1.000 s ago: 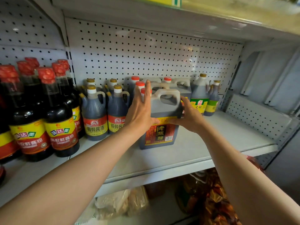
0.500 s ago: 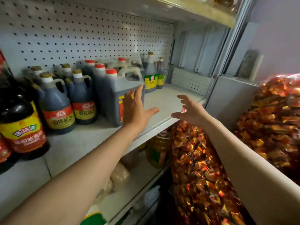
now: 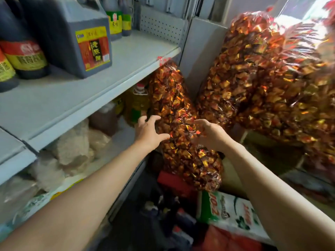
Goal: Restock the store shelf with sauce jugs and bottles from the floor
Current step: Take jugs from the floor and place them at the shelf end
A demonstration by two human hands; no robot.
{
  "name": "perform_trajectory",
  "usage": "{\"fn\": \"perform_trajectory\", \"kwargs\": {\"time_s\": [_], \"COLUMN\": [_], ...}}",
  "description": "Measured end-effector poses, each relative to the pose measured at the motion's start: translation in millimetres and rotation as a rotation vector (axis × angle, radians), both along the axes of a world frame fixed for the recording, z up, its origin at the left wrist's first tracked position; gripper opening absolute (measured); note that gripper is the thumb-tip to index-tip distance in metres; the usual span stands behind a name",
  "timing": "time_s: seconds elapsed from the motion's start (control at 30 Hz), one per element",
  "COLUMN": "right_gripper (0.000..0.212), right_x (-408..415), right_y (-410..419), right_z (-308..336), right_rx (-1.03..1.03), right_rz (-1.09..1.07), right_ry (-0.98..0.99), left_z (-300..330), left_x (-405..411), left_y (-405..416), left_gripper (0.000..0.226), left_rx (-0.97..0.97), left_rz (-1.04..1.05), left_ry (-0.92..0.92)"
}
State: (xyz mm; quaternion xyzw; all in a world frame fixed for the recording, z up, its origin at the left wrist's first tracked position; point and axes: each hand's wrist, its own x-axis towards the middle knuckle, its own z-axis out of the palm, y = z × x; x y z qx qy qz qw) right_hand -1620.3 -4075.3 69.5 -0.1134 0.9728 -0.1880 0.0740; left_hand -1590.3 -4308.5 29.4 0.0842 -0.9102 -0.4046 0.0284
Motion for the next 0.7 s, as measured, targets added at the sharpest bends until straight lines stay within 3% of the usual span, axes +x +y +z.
{"fn": "perform_trajectory", "kwargs": {"time_s": [0.2,0.37,0.7], "right_gripper": [0.074,0.068,0.054], "right_x": [37,65,133], "right_y": [63,117,193], "right_z": [-34,-79,-299], "right_rx": [0.005,-0.102,-0.306], "right_rz": [-0.072,-0.15,-0.451], "right_ry": [-0.061,-0.17,-0.412], "left_z": [-26,-74,-266], "left_x": [19,38,83], "left_y": [49,97,169], "left_gripper": [0.068,0.064,0.057], "left_rx": [-0.028,-0.03,0.005], "left_rz": [-0.071,-0.094,-0.172], "left_ry": [-0.077,-0.243,-0.603]}}
